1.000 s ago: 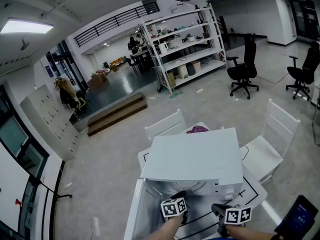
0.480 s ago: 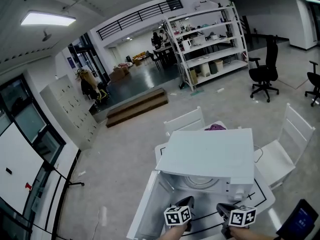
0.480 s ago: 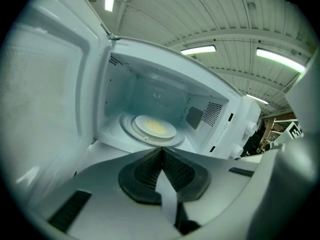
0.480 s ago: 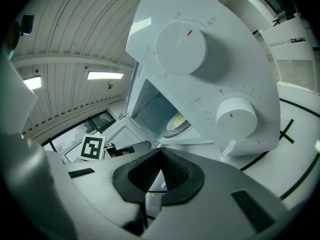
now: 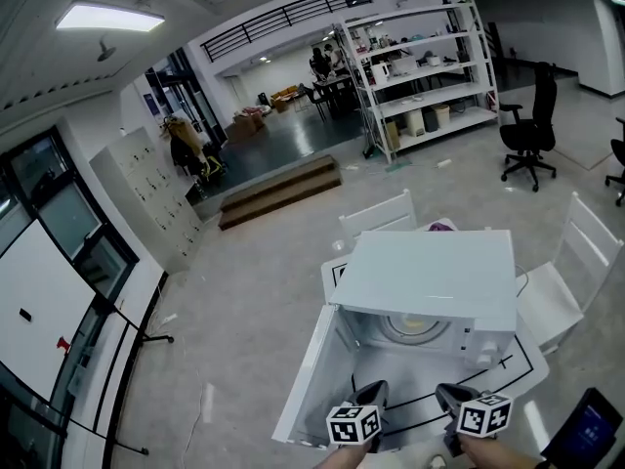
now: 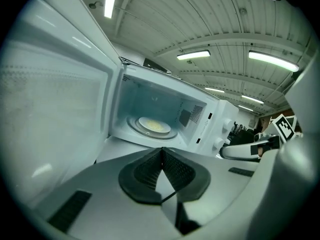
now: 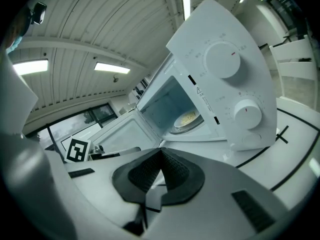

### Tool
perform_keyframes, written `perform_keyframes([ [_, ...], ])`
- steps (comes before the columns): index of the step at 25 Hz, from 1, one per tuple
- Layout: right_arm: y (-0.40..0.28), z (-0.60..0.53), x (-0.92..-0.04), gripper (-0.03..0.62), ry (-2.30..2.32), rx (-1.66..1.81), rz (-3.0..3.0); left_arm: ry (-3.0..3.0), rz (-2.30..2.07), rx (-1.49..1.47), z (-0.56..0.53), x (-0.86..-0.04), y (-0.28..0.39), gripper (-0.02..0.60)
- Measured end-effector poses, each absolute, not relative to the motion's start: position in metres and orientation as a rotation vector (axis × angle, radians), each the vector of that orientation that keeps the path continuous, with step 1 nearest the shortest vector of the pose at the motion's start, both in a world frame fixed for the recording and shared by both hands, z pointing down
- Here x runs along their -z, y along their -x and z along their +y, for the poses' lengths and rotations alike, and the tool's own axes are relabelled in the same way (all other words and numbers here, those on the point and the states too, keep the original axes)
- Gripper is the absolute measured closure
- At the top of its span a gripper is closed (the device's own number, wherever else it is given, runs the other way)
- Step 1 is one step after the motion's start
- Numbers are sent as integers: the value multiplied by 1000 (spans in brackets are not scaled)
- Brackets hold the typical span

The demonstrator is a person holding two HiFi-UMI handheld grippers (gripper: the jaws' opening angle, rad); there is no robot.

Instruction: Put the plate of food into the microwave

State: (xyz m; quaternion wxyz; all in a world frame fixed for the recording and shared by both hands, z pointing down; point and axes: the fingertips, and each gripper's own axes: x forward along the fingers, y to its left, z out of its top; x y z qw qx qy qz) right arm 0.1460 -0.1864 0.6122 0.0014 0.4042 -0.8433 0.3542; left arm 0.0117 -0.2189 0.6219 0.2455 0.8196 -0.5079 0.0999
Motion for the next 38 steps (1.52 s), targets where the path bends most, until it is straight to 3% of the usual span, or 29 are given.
perform_keyframes([
  [15, -133, -119, -605, 592, -1356, -1024, -2615, -2269, -1344, -224, -140, -612, 4, 575],
  [38, -138, -104, -596, 594, -1378, -956, -2619, -2322, -1295, -212, -129, -599, -15, 575],
])
